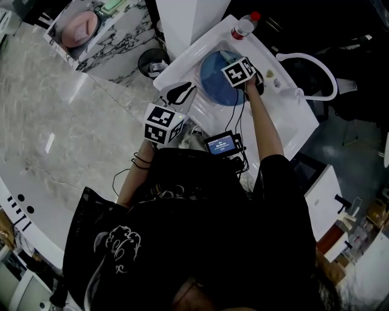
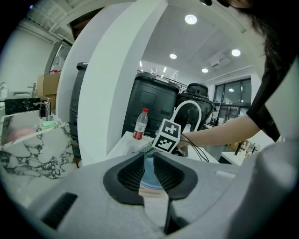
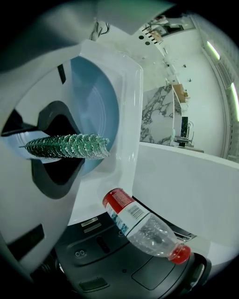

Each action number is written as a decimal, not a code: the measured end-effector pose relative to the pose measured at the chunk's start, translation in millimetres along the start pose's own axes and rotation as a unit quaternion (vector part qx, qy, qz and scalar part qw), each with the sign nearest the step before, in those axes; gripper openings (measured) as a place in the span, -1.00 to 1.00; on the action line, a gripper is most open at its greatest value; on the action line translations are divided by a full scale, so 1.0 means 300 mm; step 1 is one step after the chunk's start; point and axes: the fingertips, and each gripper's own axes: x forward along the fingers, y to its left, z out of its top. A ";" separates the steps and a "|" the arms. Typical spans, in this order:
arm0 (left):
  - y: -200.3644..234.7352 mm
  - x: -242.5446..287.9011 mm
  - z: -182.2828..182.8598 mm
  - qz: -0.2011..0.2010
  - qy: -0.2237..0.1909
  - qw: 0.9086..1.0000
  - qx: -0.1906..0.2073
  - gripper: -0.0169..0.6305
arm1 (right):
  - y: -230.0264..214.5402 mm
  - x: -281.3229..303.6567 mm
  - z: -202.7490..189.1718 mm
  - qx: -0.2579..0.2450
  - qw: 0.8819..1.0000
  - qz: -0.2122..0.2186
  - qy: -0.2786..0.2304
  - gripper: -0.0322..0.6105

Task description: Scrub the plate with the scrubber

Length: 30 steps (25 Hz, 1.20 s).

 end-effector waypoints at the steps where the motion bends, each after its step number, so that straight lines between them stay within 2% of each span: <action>1: 0.001 0.002 -0.002 0.000 0.001 1.000 0.000 -0.76 | 0.010 -0.002 0.006 -0.006 1.000 0.002 -0.004 -0.62; 10: 0.001 0.019 -0.002 -0.008 0.003 1.000 0.000 -0.76 | 0.138 -0.027 0.047 -0.063 0.997 0.038 -0.038 -0.62; 14: 0.004 0.020 -0.003 -0.013 0.002 1.000 0.001 -0.77 | 0.222 -0.068 0.060 -0.075 0.993 0.069 -0.057 -0.62; 22: 0.010 0.015 -0.004 -0.015 0.003 1.000 0.001 -0.76 | 0.385 -0.179 0.035 -0.060 0.984 0.137 -0.096 -0.62; 25: 0.005 0.018 -0.008 -0.019 0.004 1.000 0.002 -0.76 | 0.421 -0.220 -0.011 -0.044 0.981 0.163 -0.094 -0.62; 30: -0.022 0.035 -0.008 -0.035 0.006 0.999 0.005 -0.76 | 0.451 -0.274 -0.085 -0.047 0.975 0.200 -0.083 -0.62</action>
